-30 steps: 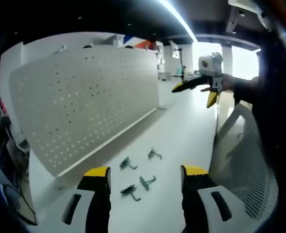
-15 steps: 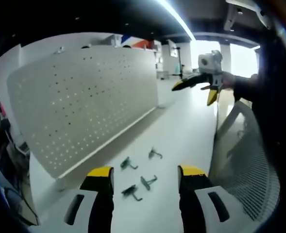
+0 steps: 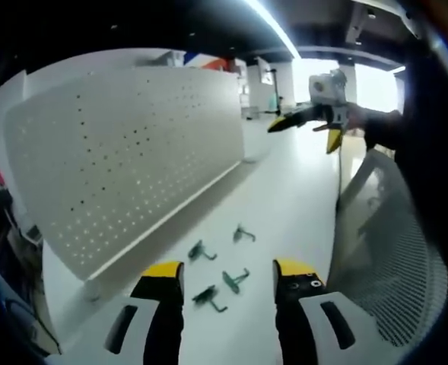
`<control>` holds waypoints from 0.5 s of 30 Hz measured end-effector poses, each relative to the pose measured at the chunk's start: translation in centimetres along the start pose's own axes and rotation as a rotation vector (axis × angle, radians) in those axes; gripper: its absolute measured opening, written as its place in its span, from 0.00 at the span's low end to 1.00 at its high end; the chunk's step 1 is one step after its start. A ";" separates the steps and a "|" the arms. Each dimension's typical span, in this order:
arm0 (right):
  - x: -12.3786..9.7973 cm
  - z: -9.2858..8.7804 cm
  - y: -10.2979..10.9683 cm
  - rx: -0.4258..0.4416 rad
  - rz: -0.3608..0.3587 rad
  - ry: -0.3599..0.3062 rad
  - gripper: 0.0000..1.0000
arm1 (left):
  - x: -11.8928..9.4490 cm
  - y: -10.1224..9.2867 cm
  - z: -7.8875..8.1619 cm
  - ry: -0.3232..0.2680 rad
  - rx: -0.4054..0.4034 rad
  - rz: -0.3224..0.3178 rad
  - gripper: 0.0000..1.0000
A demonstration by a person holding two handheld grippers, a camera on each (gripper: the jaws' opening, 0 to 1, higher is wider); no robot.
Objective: Insert the hook assembly into the mounting plate slot until the hook locks in place.
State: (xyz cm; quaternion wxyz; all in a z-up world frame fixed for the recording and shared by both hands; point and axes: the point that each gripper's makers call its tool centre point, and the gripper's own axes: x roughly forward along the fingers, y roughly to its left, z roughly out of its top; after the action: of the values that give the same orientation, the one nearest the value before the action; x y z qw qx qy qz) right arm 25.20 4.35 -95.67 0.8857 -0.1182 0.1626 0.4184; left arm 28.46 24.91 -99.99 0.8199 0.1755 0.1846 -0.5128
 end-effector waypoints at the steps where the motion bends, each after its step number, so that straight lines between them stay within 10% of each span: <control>1: 0.0 0.0 0.0 0.000 0.000 0.001 0.86 | 0.2 0.1 -0.2 0.007 0.007 -0.003 0.46; 15: 0.1 0.0 0.1 0.001 -0.002 0.011 0.87 | 2.1 1.0 -1.6 0.053 0.048 -0.050 0.39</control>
State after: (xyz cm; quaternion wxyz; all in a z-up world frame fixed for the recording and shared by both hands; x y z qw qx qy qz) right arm 25.17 4.50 -95.75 0.8853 -0.1201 0.1678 0.4168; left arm 30.04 24.49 -102.33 0.7972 0.2037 0.1982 -0.5326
